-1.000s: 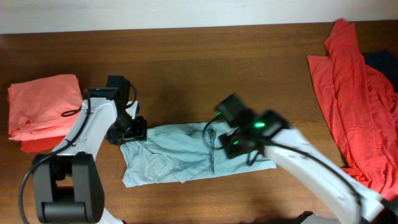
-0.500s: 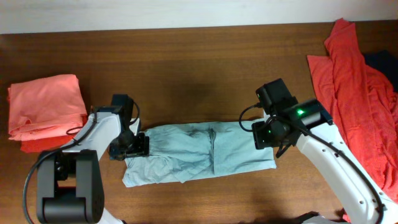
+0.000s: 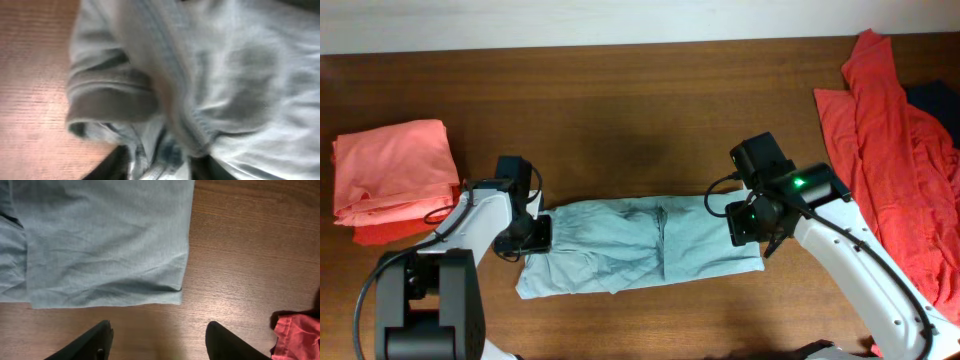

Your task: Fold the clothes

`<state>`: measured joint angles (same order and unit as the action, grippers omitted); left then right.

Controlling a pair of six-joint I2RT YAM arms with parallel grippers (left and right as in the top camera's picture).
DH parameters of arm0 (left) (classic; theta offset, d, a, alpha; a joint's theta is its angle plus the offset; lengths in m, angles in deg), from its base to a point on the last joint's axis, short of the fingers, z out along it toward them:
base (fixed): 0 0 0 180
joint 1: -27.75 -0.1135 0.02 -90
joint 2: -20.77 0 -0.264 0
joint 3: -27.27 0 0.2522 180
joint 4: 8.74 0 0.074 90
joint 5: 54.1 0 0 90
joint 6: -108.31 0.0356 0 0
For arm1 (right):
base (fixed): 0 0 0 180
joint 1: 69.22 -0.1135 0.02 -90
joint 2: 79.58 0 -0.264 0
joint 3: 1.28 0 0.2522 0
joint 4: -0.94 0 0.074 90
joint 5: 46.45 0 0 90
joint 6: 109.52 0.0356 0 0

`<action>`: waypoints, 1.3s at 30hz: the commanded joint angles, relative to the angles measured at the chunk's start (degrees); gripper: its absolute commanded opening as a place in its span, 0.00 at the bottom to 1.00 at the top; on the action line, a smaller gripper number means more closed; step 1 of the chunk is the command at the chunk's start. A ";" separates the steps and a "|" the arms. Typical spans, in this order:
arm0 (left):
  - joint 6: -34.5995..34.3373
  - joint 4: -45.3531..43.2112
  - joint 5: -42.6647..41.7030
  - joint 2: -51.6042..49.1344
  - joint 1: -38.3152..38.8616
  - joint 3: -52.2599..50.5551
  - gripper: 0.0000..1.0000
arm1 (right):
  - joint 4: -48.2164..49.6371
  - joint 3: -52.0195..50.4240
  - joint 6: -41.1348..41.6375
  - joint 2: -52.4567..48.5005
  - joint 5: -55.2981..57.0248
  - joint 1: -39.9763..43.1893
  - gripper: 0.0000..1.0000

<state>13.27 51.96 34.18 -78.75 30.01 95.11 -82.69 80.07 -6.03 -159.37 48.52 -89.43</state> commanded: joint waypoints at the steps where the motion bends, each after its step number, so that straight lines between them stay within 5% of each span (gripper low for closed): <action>1: 0.76 -1.84 -4.90 -0.85 0.09 -1.51 0.20 | 0.00 -0.26 0.04 -0.13 1.09 0.37 0.64; 3: 0.76 -1.81 -4.87 -0.83 -0.11 -1.49 0.09 | -0.02 -0.26 0.04 -0.13 1.09 0.37 0.64; 8: 0.76 -0.70 -4.48 -0.83 -3.04 -0.76 0.01 | 0.00 -0.26 0.04 -0.13 1.11 0.37 0.64; 22: 1.31 8.70 -5.95 0.33 -21.18 13.35 0.00 | 0.42 -0.26 0.09 -0.13 1.09 0.37 0.64; 39: 1.68 23.26 -11.98 5.77 -20.39 34.91 0.00 | 0.42 -0.26 0.50 -0.13 1.77 1.51 0.65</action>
<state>14.19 74.52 26.40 -75.71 7.68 127.81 -82.40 80.07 -6.00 -159.39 48.70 -89.32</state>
